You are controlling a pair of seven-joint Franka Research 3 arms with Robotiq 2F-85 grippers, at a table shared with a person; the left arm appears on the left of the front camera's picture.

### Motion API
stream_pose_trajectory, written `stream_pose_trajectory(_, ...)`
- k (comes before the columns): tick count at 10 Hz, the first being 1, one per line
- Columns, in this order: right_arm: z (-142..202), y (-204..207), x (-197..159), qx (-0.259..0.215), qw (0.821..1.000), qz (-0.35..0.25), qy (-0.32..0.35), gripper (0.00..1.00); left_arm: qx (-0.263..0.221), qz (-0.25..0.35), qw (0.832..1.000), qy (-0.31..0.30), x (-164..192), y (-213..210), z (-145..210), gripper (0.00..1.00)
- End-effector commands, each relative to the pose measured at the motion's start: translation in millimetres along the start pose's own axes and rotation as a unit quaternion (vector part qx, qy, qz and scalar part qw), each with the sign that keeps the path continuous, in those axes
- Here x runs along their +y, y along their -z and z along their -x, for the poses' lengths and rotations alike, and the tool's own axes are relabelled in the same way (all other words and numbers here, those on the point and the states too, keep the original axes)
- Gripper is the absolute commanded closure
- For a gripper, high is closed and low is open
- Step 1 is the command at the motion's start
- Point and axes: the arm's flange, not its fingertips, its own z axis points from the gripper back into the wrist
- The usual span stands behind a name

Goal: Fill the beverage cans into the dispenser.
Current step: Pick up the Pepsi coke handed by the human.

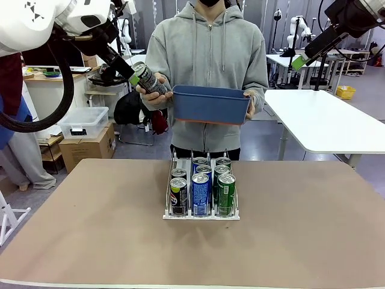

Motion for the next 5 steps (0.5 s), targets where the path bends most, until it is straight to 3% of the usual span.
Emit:
stream_pose_trajectory(1, 0.9, 0.2, -0.4, -0.002, 1.0, -0.005, 0.001, 0.0, -0.021, 0.021, 1.0, 0.004, 9.4, 11.3, 5.6, 0.0)
stream_pose_trajectory(5, 0.9, 0.2, -0.4, -0.002, 1.0, -0.005, 0.001, 0.0, -0.002, 0.011, 1.0, -0.005, 4.5, 8.9, 3.2, 0.0)
